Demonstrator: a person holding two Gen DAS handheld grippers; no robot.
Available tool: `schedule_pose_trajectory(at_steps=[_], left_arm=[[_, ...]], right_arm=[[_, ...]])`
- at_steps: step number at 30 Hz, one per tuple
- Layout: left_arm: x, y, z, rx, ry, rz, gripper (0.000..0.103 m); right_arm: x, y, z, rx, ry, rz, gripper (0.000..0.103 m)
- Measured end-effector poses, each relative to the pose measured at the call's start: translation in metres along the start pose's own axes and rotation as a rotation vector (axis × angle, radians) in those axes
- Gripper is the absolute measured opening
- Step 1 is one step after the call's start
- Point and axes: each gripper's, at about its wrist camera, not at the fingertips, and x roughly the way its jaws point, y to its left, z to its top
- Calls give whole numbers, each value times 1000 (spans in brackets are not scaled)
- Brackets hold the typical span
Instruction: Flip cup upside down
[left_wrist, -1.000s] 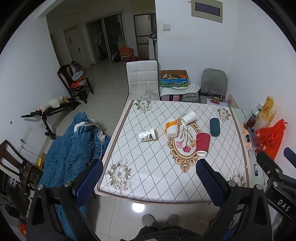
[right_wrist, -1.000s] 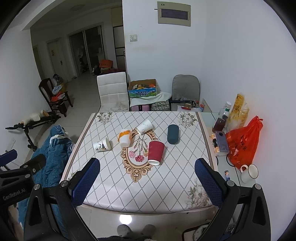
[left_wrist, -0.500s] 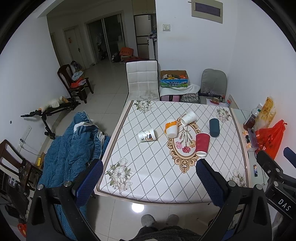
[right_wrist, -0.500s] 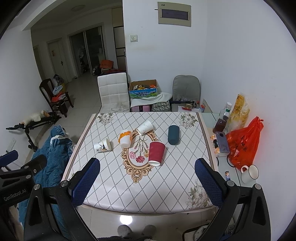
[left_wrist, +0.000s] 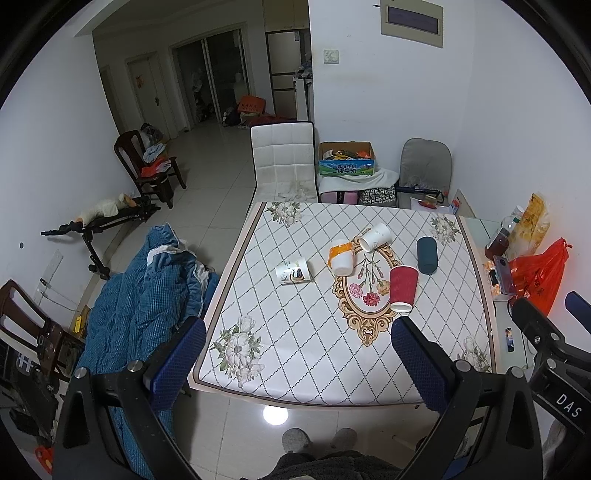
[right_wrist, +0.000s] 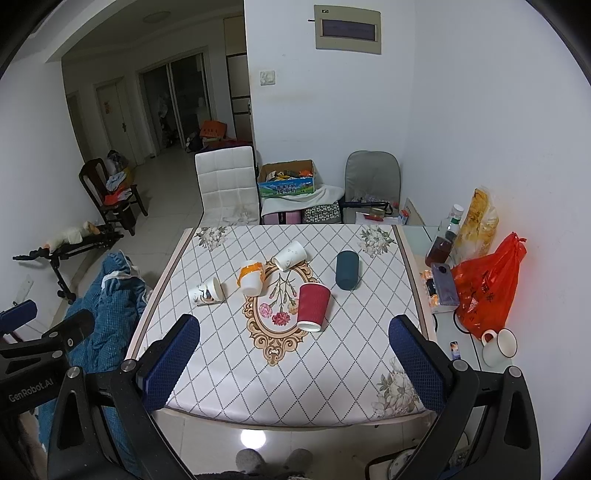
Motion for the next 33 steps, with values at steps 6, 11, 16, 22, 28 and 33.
schedule_pose_trajectory(at_steps=[6, 11, 16, 22, 28, 33], left_arm=[[1, -9, 12, 7, -4, -2, 103], [-1, -10, 11, 8, -7, -3, 103], [-1, -11, 13, 4, -8, -3, 103], [-1, -11, 13, 6, -10, -3, 103], [-1, -11, 12, 5, -9, -4, 103], [1, -15, 17, -3, 0, 3, 103]], right_arm=[[0, 1, 2, 0, -1, 0, 103], [-1, 1, 3, 1, -3, 1, 103], [-1, 0, 2, 1, -2, 4, 103], [-1, 0, 2, 2, -4, 3, 103], [-2, -1, 3, 4, -4, 6, 103], [0, -1, 4, 10, 8, 16, 103]])
